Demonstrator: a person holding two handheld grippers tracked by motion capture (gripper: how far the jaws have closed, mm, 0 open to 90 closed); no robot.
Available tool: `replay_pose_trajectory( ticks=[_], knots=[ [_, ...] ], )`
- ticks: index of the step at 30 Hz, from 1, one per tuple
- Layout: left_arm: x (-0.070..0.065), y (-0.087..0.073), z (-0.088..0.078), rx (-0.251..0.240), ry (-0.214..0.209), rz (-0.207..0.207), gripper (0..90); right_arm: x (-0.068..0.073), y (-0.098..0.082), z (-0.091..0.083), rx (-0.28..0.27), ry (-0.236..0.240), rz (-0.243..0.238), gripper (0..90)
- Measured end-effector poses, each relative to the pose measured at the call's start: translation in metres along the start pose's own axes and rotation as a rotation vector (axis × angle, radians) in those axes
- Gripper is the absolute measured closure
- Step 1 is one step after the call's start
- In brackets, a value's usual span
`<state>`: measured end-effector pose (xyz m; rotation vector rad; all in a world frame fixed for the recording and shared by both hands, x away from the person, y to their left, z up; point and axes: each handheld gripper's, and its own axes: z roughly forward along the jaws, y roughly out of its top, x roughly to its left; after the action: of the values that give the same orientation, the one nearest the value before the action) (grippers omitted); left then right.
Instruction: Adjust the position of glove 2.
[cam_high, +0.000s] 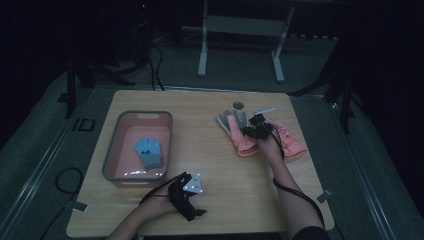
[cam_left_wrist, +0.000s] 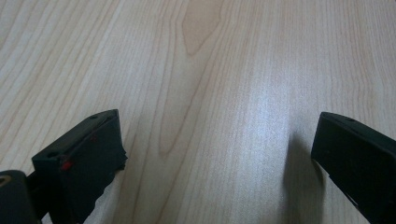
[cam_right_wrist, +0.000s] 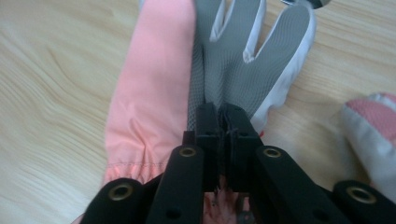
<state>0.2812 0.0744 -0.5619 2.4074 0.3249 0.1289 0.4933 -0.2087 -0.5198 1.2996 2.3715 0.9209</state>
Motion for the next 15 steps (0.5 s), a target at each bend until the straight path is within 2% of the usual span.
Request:
replay_pose_trajectory(
  ticks=[5, 10, 15],
  knots=[
    [-0.002, 0.001, 0.0, 0.004, 0.01, 0.014, 2.4, 0.018, -0.002, -0.018, -0.03, -0.008, 0.116, 87.7],
    [-0.002, 0.0, 0.0, 0.003, 0.017, 0.009, 2.4, 0.04, -0.009, -0.034, -0.051, -0.048, 0.157, 88.3],
    [-0.001, 0.0, -0.001, -0.003, 0.018, 0.008, 2.4, 0.056, -0.019, -0.056, -0.117, -0.037, 0.229, 88.5]
  ],
)
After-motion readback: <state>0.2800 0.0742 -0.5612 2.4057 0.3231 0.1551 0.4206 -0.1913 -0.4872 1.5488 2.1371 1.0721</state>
